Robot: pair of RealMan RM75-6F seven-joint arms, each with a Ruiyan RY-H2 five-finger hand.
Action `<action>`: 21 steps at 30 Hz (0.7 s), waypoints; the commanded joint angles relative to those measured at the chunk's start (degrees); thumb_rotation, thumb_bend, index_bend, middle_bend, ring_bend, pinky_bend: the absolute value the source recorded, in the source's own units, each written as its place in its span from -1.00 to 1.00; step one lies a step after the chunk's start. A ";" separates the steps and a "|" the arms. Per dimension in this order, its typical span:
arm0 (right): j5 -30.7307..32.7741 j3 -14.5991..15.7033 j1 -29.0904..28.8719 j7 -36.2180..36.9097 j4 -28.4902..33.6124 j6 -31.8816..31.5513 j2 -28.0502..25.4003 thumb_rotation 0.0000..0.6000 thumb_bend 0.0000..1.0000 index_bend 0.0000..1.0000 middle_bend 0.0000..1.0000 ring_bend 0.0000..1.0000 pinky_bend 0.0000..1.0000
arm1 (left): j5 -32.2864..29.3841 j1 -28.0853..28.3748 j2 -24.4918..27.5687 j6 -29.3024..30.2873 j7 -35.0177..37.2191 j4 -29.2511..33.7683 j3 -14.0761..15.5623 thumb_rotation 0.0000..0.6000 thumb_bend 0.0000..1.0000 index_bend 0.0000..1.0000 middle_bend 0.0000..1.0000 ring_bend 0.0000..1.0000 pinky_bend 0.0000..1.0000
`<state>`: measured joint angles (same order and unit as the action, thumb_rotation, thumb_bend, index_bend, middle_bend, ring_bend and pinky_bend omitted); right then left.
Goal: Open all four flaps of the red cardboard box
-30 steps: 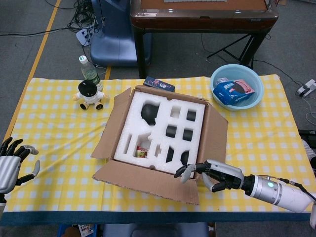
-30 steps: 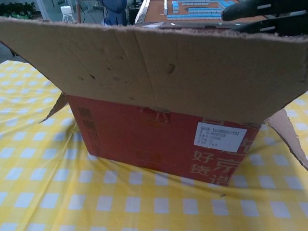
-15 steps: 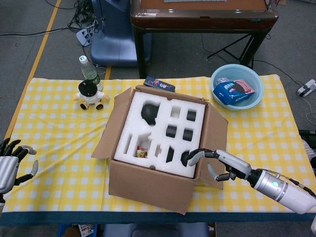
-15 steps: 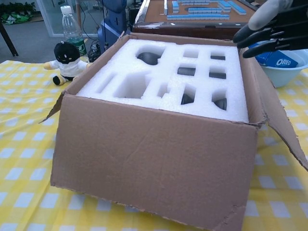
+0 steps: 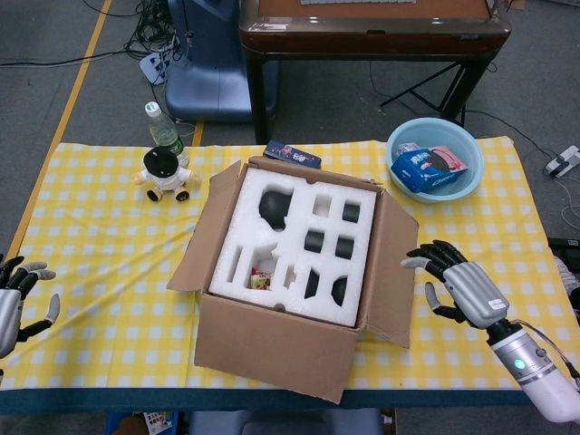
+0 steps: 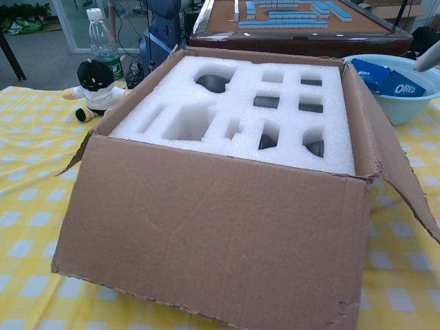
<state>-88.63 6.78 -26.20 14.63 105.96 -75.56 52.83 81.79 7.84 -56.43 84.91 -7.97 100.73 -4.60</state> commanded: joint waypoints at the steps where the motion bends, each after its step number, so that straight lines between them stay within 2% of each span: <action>1: 3.20 -1.88 6.91 -10.34 -2.86 -6.70 4.95 1.00 0.31 -0.51 -0.62 -0.77 -0.87 | -0.30 -0.36 0.00 0.06 -0.87 0.31 0.27 0.10 -0.05 -0.18 -0.48 -0.73 -1.00; 5: 2.57 -2.07 9.85 -13.88 -5.71 -9.67 7.37 1.00 0.31 -0.52 -0.63 -0.77 -0.87 | -0.64 -0.93 -0.26 0.36 -1.14 0.61 0.53 0.11 -0.05 -0.18 -0.48 -0.73 -1.00; 10: 1.66 -2.55 12.68 -13.16 -8.86 -12.14 9.67 1.00 0.30 -0.52 -0.63 -0.77 -0.87 | -0.45 -2.19 -0.95 1.55 -1.25 0.62 1.19 0.11 -0.05 -0.19 -0.48 -0.73 -1.00; 21: 1.54 -3.50 15.26 -12.09 -9.09 -11.61 10.26 1.00 0.30 -0.53 -0.63 -0.77 -0.87 | 0.02 -3.70 -2.10 3.38 -1.76 0.63 1.47 0.11 -0.05 -0.20 -0.48 -0.73 -1.00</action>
<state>-87.26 3.45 -11.11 2.26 96.65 -87.38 63.24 81.82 4.13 -58.53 88.28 -9.73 101.36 -3.13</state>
